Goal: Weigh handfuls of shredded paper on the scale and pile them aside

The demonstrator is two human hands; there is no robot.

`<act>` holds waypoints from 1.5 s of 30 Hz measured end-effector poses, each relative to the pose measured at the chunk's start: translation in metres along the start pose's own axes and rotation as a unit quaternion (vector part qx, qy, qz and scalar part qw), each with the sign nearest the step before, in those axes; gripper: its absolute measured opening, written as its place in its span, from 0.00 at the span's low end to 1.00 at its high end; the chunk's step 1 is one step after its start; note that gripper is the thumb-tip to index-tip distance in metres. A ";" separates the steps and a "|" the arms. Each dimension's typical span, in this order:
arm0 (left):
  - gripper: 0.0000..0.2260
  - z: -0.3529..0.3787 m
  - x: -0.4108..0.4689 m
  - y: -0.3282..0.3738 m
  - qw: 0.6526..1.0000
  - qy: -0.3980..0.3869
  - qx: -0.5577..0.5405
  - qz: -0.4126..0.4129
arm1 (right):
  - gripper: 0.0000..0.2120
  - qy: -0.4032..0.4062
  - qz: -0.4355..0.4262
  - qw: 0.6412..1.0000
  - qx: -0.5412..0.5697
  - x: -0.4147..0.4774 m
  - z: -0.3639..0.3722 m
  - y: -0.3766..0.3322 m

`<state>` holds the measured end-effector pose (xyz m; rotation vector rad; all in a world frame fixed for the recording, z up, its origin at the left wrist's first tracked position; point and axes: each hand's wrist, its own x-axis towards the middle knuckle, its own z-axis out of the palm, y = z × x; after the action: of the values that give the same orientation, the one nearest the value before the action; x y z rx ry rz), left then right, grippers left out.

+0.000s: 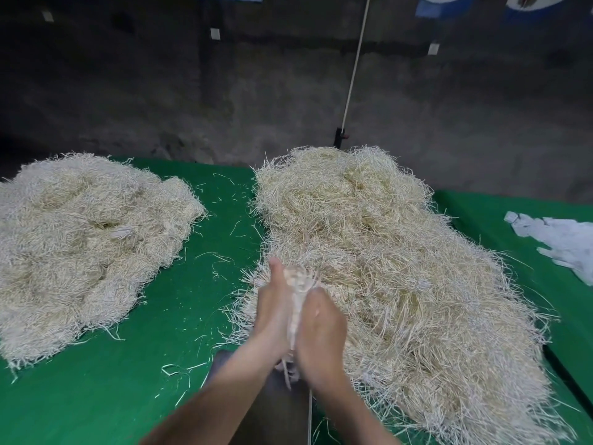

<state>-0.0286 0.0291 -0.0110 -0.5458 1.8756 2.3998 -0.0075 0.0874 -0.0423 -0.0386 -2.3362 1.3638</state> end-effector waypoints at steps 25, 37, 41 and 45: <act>0.21 -0.011 -0.004 -0.029 0.996 0.002 -0.035 -0.086 | 0.11 -0.003 0.120 0.983 0.140 0.002 -0.009 0.016; 0.12 -0.014 0.012 -0.010 0.993 0.050 -0.104 -0.026 | 0.10 -0.107 0.132 0.955 0.241 -0.004 -0.011 0.011; 0.11 -0.020 0.016 -0.013 1.000 -0.025 -0.005 0.005 | 0.35 -0.154 0.253 0.837 0.460 0.022 -0.033 0.010; 0.19 -0.017 0.018 -0.009 0.966 -0.042 0.220 0.128 | 0.55 -0.311 0.323 0.765 0.462 0.005 -0.034 -0.001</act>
<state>-0.0395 0.0125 -0.0283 -0.1746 2.4618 1.9835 0.0007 0.1166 -0.0254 -0.1142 -1.8086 3.1623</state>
